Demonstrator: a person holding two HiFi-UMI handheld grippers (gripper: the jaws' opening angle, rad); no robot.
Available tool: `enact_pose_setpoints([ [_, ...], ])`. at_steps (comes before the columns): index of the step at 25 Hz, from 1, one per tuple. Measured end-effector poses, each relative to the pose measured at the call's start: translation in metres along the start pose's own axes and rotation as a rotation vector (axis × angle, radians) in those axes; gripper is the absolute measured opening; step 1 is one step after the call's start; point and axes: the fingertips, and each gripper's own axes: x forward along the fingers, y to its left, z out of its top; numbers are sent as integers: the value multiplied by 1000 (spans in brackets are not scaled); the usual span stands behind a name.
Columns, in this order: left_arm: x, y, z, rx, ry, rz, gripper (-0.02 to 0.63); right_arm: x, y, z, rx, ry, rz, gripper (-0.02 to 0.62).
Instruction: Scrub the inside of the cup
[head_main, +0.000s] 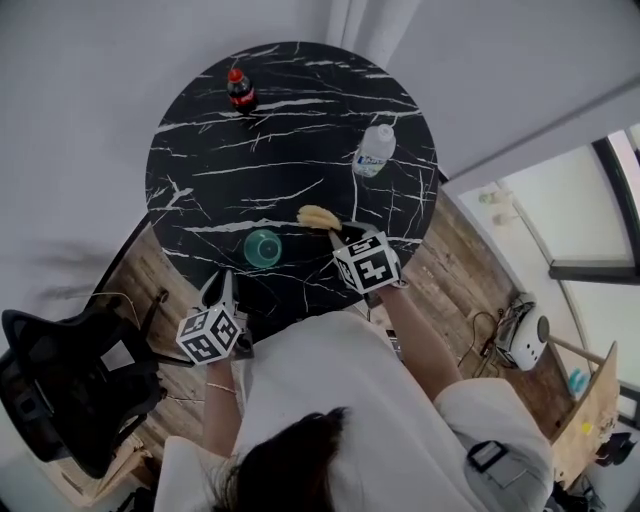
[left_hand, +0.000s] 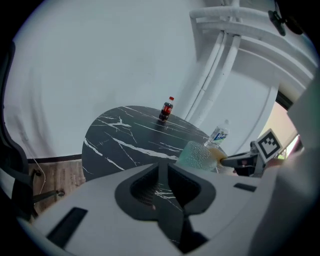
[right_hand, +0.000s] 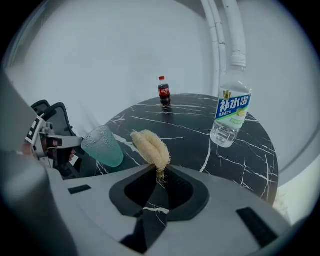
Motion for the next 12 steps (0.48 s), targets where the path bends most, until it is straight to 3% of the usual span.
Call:
enact_pose_setpoints([
  [2,6,-5,-7,35,27,-17,129,-7,-1,4,3,-22,0,67],
  [6,18,-24,-17,98,50,-90,249,-19,1,7,-1,-43,19,67],
  [12,41,-48,-39,300,151,-116,359,-33,4,4,-23,-42,42,67],
])
